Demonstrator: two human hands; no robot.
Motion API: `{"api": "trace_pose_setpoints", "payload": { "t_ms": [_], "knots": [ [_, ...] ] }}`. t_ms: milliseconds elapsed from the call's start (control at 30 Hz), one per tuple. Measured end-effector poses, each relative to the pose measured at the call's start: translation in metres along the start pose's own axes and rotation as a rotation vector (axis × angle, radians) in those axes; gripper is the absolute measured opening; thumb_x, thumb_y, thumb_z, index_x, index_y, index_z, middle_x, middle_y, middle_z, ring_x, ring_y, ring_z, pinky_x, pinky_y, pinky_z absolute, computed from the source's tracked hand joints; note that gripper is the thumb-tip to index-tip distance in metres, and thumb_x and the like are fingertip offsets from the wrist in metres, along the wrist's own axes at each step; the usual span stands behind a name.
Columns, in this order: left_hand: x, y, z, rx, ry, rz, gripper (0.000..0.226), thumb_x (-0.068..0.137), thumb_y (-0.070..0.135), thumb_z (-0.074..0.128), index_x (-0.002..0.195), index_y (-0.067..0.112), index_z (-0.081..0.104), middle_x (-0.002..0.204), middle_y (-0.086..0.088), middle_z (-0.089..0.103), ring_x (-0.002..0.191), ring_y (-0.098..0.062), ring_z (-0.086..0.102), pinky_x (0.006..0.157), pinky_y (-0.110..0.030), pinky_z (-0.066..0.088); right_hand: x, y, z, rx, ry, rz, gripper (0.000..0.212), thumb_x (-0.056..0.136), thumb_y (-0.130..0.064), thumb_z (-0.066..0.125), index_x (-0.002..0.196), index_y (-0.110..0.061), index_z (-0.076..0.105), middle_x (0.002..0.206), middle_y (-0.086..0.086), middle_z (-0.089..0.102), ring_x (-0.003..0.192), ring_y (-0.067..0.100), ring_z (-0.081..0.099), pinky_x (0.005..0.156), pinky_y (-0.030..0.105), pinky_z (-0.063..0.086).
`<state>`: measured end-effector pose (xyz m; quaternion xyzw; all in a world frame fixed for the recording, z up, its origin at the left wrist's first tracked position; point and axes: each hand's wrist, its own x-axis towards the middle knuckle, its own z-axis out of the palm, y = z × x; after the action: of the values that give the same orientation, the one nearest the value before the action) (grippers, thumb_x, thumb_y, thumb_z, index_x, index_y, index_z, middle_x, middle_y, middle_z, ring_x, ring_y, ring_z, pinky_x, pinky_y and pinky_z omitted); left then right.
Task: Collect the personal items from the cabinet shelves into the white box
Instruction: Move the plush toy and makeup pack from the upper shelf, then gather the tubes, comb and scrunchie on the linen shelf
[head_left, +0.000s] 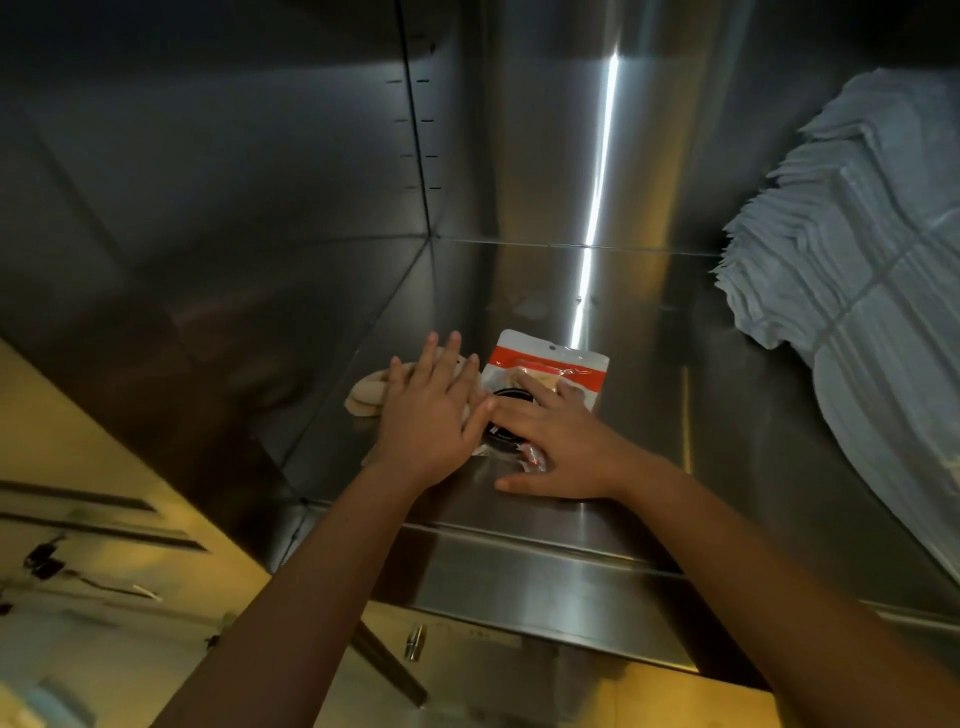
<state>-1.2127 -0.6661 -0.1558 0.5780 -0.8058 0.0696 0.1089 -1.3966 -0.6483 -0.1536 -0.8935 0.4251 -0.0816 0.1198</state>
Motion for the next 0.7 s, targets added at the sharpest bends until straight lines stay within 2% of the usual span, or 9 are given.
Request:
{"api": "trace_pose_setpoints", "payload": {
  "t_ms": [167, 300, 400, 500, 600, 700],
  "knots": [
    [-0.008, 0.003, -0.005, 0.020, 0.001, -0.028, 0.071, 0.086, 0.058, 0.005, 0.146, 0.023, 0.019, 0.155, -0.006, 0.009, 0.142, -0.022, -0.002, 0.110, -0.049, 0.001, -0.003, -0.009, -0.006, -0.070, 0.069, -0.033, 0.070, 0.084, -0.057, 0.049, 0.144, -0.030, 0.024, 0.151, -0.010, 0.024, 0.142, 0.015, 0.002, 0.112, 0.054, 0.004],
    [-0.021, 0.012, -0.016, 0.001, -0.027, -0.101, 0.076, 0.082, 0.059, -0.004, 0.147, 0.024, 0.011, 0.156, -0.006, 0.005, 0.142, -0.022, -0.003, 0.110, -0.046, 0.000, -0.006, -0.016, -0.010, -0.150, 0.085, 0.028, 0.062, 0.088, -0.057, 0.039, 0.143, -0.032, 0.025, 0.153, -0.010, 0.018, 0.142, 0.015, 0.003, 0.113, 0.053, 0.006],
    [-0.039, 0.022, -0.025, -0.027, 0.014, -0.169, 0.064, 0.091, 0.052, 0.012, 0.146, 0.021, 0.013, 0.155, -0.009, 0.010, 0.141, -0.026, 0.004, 0.110, -0.047, 0.006, -0.010, -0.022, -0.014, -0.156, 0.103, 0.071, 0.058, 0.092, -0.050, 0.039, 0.144, -0.031, 0.022, 0.154, -0.008, 0.016, 0.142, 0.017, 0.003, 0.114, 0.052, 0.003],
    [-0.061, 0.034, -0.037, -0.064, 0.114, -0.230, 0.053, 0.095, 0.039, 0.037, 0.142, 0.015, 0.031, 0.148, -0.015, 0.031, 0.137, -0.031, 0.025, 0.109, -0.051, 0.016, -0.014, -0.035, -0.015, -0.118, 0.166, 0.054, 0.055, 0.094, -0.042, 0.041, 0.144, -0.029, 0.023, 0.153, -0.005, 0.021, 0.141, 0.018, 0.009, 0.112, 0.049, 0.003],
    [-0.084, 0.043, -0.046, -0.068, 0.172, -0.293, 0.049, 0.092, 0.030, 0.048, 0.135, 0.008, 0.043, 0.139, -0.019, 0.042, 0.131, -0.034, 0.036, 0.104, -0.056, 0.027, -0.017, -0.050, -0.014, -0.087, 0.252, -0.016, 0.050, 0.092, -0.033, 0.049, 0.139, -0.026, 0.036, 0.147, -0.001, 0.034, 0.138, 0.022, 0.021, 0.110, 0.048, 0.011],
    [-0.105, 0.050, -0.054, -0.046, 0.211, -0.385, 0.045, 0.090, 0.025, 0.053, 0.131, 0.006, 0.048, 0.136, -0.020, 0.047, 0.128, -0.034, 0.041, 0.102, -0.057, 0.031, -0.018, -0.065, -0.010, -0.066, 0.266, -0.086, 0.050, 0.090, -0.029, 0.051, 0.138, -0.023, 0.039, 0.145, 0.001, 0.038, 0.137, 0.022, 0.025, 0.109, 0.051, 0.013]
  ]
}}
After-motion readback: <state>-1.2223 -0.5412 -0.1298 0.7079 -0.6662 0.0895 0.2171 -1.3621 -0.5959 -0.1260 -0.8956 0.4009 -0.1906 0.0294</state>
